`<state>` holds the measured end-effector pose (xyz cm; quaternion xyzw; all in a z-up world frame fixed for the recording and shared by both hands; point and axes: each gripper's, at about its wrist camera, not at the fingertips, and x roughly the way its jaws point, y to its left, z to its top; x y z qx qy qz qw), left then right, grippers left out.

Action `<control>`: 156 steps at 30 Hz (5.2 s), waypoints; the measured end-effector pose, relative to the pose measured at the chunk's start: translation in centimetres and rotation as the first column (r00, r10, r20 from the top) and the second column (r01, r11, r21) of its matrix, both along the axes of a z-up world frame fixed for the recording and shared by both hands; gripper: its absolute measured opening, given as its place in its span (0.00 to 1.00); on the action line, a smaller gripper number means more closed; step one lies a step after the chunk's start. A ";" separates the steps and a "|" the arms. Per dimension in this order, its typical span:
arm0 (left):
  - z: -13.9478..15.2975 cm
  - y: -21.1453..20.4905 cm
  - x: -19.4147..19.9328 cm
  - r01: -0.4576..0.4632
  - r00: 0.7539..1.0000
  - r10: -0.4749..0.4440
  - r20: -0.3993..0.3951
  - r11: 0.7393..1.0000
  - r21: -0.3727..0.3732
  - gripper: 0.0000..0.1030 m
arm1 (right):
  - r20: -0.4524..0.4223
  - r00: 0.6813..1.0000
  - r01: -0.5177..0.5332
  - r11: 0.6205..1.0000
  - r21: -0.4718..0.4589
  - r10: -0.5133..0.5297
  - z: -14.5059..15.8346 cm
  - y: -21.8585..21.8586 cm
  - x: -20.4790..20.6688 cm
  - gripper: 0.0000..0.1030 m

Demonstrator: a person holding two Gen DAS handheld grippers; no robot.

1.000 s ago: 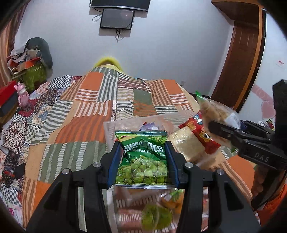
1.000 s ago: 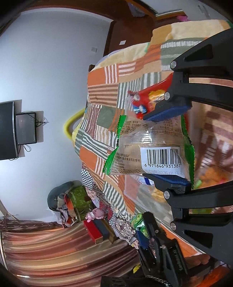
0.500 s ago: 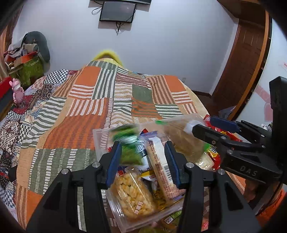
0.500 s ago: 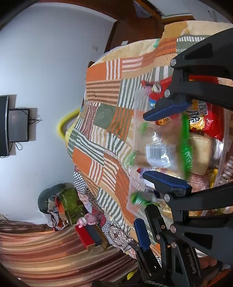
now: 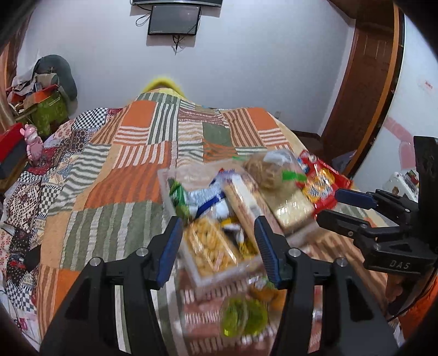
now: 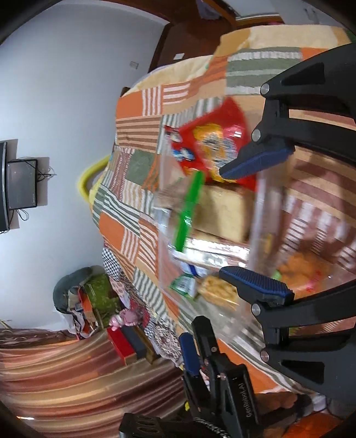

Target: Organize snacks

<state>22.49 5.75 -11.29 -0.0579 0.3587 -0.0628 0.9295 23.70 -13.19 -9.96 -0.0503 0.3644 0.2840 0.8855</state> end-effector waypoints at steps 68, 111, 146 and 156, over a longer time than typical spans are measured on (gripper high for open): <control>0.4 -2.4 -4.6 0.092 0.996 -0.091 0.016 0.995 -0.041 0.39 | -0.002 1.000 0.001 0.996 0.084 -0.001 -0.3 0.4 -3.1 0.52; 0.3 0.1 0.4 -0.041 0.999 0.042 0.024 0.999 -0.023 0.55 | -0.015 0.999 0.033 0.996 0.087 -0.032 -0.1 1.0 0.5 0.68; 16.3 -5.1 -18.7 -0.105 0.877 0.070 0.476 0.993 0.047 0.99 | 0.360 0.918 0.081 0.967 0.244 -0.167 12.9 -5.2 -14.6 0.83; 15.9 -5.1 -19.4 -0.092 0.879 0.063 0.472 0.995 0.039 1.00 | 0.385 0.901 0.114 0.965 0.235 -0.200 12.8 -5.4 -15.7 0.99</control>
